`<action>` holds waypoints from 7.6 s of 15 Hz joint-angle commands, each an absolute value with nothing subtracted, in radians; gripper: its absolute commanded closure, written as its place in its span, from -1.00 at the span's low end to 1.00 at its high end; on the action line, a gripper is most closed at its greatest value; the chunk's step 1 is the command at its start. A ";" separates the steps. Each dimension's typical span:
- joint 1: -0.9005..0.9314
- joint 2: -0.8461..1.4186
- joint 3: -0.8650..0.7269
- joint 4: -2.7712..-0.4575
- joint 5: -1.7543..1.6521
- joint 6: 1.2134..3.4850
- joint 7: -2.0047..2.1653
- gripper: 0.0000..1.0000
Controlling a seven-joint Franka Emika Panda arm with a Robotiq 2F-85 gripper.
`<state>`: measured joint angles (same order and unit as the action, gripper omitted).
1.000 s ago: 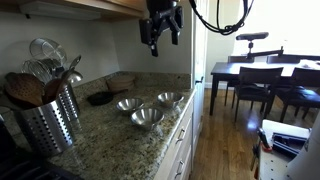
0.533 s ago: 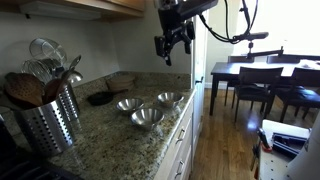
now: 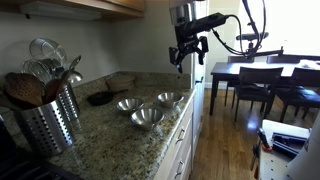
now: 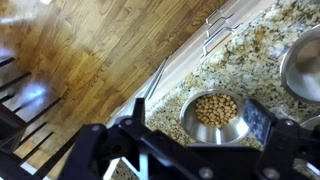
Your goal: Pour the contents of the silver bowl into the other silver bowl
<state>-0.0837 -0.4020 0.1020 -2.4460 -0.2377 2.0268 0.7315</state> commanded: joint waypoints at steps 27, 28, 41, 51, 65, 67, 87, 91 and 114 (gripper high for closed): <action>-0.163 0.001 -0.103 -2.375 -0.037 2.390 0.473 -1.00; -0.162 0.017 -0.107 -2.366 -0.025 2.387 0.457 -1.00; -0.151 0.137 -0.125 -2.267 0.058 2.410 0.423 -1.00; -0.144 0.218 -0.133 -2.231 0.064 2.421 0.422 -1.00; -0.144 0.278 -0.141 -2.189 0.124 2.443 0.413 -0.87; -0.143 0.286 -0.142 -2.180 0.123 2.442 0.413 -0.56; -0.133 0.260 -0.151 -2.153 0.077 2.432 0.387 0.84; -0.119 0.212 -0.153 -2.166 0.024 2.422 0.361 0.85; -0.051 -0.016 -0.091 -2.260 -0.178 2.409 0.351 0.85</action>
